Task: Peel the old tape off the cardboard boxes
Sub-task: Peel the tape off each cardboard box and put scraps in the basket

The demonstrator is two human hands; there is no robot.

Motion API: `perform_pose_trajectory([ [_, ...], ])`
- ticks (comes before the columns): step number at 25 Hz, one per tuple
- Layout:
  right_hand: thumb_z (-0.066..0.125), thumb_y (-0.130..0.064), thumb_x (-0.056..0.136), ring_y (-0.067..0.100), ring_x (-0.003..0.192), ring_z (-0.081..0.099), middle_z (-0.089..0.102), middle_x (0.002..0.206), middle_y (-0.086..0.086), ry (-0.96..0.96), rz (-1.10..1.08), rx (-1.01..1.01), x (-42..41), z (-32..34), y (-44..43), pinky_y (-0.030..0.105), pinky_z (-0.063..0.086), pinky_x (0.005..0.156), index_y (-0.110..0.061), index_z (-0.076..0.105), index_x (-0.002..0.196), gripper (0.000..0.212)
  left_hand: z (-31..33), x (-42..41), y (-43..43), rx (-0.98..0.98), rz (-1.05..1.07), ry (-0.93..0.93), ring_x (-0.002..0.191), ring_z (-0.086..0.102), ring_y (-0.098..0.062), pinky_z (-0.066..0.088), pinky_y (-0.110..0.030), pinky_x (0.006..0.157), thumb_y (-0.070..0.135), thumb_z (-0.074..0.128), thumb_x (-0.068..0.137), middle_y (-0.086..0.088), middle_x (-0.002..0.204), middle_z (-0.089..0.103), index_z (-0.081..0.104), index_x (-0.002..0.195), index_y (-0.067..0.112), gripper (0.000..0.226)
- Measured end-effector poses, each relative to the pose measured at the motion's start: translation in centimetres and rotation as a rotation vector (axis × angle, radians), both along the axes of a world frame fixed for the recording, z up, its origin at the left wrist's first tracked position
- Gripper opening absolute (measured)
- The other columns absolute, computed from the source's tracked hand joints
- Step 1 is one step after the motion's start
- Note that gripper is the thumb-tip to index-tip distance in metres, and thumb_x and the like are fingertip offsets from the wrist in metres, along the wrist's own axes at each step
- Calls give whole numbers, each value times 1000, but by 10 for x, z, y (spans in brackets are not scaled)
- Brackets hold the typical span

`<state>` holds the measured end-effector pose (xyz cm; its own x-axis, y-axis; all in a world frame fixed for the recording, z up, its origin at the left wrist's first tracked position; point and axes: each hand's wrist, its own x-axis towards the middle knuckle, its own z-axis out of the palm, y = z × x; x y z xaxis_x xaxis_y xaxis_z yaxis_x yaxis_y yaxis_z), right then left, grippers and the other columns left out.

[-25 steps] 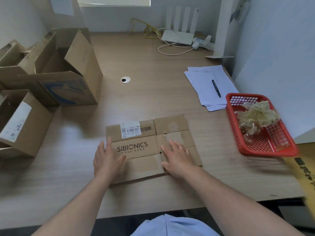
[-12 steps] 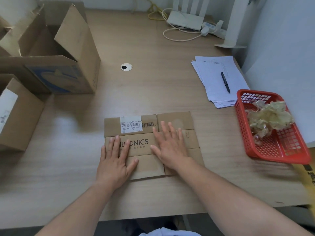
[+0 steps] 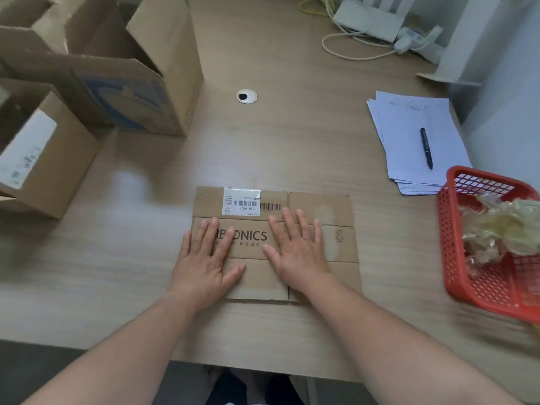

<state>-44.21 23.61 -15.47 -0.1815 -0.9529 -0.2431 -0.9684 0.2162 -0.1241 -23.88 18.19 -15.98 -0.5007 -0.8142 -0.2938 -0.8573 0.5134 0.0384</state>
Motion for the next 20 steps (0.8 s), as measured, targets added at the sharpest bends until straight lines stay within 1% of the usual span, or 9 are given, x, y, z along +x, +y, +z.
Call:
perform_pose_trajectory([
  [2, 28, -59, 94, 19, 145, -15, -10, 160, -2, -95, 33, 15, -9, 11, 5, 44, -16, 113, -34, 4, 151, 67, 6, -3, -3, 63, 20, -13, 141, -30, -17, -11, -44, 118, 78, 4, 81, 0, 154, -30, -25, 144, 31, 83],
  [5, 39, -52, 94, 24, 143, 11, 12, 158, 5, -135, -73, -124, -29, 27, 25, 39, 8, 116, -24, 16, 150, 66, 26, -3, -7, 79, 131, 141, 148, 0, -19, 9, -39, 117, 69, 43, 85, -1, 162, -2, -1, 154, 24, 93],
  [7, 48, -51, 90, 29, 129, 33, 36, 143, 9, -52, -300, -262, -43, 34, 47, 37, 27, 105, -16, 29, 145, 68, 34, 4, 1, 19, 321, 203, 141, 22, -26, 25, -39, 110, 71, 54, 78, -7, 157, 19, 11, 153, 21, 100],
  [8, 52, -52, 87, 29, 123, 38, 42, 136, 10, -13, -415, -263, -48, 36, 57, 38, 31, 99, -14, 34, 141, 69, 37, 7, 7, 9, 423, 195, 135, 31, -30, 32, -40, 105, 73, 57, 74, -10, 150, 30, 16, 150, 20, 102],
  [10, 55, -59, 82, 30, 119, 42, 46, 128, 11, 3, -595, -139, -55, 38, 74, 38, 34, 96, -12, 40, 132, 70, 40, 9, 20, 32, 560, 142, 126, 39, -34, 38, -42, 98, 78, 57, 68, -15, 135, 43, 23, 145, 16, 104],
  [12, 58, -61, 77, 29, 121, 44, 48, 128, 11, -56, -693, -25, -58, 37, 80, 38, 35, 97, -12, 43, 126, 71, 41, 7, 25, 70, 593, 127, 123, 41, -35, 39, -42, 96, 79, 60, 65, -17, 129, 46, 27, 141, 16, 104],
  [14, 63, -56, 74, 29, 123, 44, 48, 130, 11, -130, -737, 4, -60, 38, 77, 37, 35, 99, -10, 44, 125, 71, 42, 2, 20, 123, 647, 185, 122, 42, -36, 39, -42, 96, 74, 68, 62, -18, 126, 46, 30, 136, 17, 100],
  [17, 71, -45, 69, 31, 121, 46, 48, 129, 12, -294, -863, -45, -60, 44, 77, 35, 39, 95, -6, 42, 123, 72, 42, -2, 16, 203, 697, 361, 116, 47, -38, 42, -43, 94, 63, 79, 59, -18, 123, 39, 33, 134, 18, 99],
  [20, 73, -36, 73, 30, 117, 50, 49, 130, 11, -483, -924, -129, -52, 48, 95, 33, 41, 89, -8, 35, 127, 71, 40, 6, 12, 295, 594, 505, 109, 51, -34, 42, -42, 93, 51, 83, 62, -11, 125, 31, 24, 140, 25, 101],
])
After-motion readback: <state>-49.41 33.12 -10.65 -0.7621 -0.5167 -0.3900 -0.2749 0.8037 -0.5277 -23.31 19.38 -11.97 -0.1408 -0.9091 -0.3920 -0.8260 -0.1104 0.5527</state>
